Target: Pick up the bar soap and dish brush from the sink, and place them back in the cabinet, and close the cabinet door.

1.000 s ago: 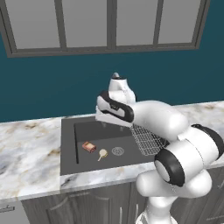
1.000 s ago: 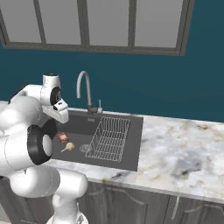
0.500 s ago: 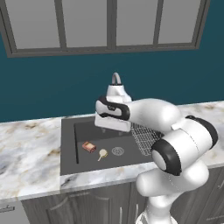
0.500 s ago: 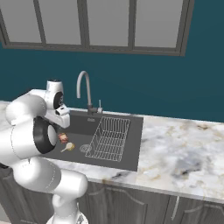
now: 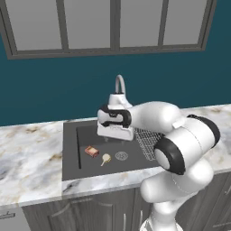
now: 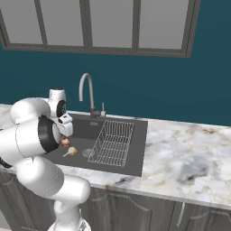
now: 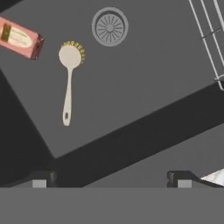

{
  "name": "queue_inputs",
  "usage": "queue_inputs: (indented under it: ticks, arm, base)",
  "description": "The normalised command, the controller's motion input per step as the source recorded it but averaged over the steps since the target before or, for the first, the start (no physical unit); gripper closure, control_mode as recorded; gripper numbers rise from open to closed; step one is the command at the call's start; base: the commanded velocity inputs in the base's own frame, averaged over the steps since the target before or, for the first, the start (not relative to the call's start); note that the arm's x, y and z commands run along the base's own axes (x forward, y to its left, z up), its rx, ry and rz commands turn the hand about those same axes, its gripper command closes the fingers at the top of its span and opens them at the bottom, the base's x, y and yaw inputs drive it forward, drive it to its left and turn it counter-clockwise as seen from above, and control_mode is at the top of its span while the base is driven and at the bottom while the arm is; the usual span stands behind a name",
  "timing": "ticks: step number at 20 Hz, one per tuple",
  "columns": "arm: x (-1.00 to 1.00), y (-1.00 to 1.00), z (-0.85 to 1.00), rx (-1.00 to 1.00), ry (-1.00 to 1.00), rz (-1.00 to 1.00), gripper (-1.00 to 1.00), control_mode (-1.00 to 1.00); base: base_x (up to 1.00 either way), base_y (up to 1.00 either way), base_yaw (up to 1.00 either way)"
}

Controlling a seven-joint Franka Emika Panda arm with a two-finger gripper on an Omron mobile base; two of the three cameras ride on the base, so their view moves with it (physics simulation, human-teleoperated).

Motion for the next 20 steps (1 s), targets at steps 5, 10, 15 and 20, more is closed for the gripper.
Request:
queue_inputs:
  ticks: [5, 10, 15, 20]
  arm:
    - [0.00, 0.00, -0.26, -0.03, 0.00, 0.00, -1.00, -1.00]
    - [0.01, 0.03, -0.20, -0.02, 0.00, 0.00, -1.00, -1.00]
    - [0.02, 0.02, -0.17, 0.00, 0.00, 0.00, -1.00, -1.00]
    - [0.00, 0.00, -0.10, 0.00, 0.00, 0.00, -1.00, -1.00]
  base:
    - [0.00, 0.00, 0.00]
    - [0.00, 0.00, 0.00]
    - [0.00, 0.00, 0.00]
    - [0.00, 0.00, 0.00]
